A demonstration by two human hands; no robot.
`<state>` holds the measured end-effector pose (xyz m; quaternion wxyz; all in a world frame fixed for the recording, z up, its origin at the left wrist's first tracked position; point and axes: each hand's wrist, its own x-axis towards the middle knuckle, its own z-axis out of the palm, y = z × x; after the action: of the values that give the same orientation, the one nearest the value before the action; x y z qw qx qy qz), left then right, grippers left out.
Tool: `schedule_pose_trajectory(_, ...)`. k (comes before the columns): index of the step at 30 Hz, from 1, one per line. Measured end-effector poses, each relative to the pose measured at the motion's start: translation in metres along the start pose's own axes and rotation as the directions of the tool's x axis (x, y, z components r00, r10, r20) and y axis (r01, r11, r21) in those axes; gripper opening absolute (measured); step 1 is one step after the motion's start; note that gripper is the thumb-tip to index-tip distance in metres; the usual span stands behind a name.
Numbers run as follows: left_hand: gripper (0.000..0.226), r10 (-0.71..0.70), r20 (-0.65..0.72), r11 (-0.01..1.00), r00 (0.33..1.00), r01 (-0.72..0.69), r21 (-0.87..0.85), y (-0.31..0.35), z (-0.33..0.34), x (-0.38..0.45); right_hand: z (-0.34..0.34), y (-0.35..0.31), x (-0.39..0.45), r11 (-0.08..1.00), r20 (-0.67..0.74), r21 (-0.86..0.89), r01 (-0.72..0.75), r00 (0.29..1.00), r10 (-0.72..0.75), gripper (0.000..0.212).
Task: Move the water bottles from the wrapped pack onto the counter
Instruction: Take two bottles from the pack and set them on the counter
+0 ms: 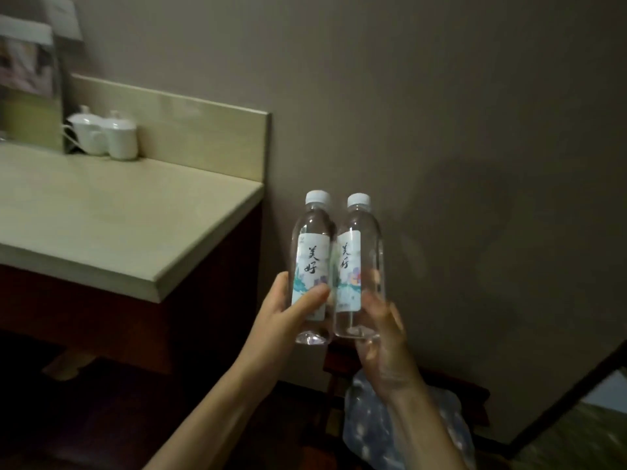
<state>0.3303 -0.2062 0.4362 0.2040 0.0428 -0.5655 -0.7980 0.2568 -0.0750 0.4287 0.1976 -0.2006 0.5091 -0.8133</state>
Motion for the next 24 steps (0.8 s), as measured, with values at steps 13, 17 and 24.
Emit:
schedule_pose_trajectory(13,0.045,0.115,0.062,0.990,0.991,-0.120,0.077,0.085,-0.137,0.002,0.152,0.043,0.041,0.999,0.179,0.022,-0.026,0.984,0.021,0.044)
schedule_pose_trajectory(17,0.041,0.164,-0.010,0.977,0.986,-0.161,0.138,0.096,-0.163,0.020,0.180,0.053,0.074,1.000,0.156,-0.008,0.004,0.988,-0.002,0.065)
schedule_pose_trajectory(24,0.040,0.197,0.038,0.910,0.980,-0.197,0.365,0.125,-0.222,0.082,0.199,0.058,0.156,0.985,0.214,-0.148,0.086,0.975,-0.053,0.064)
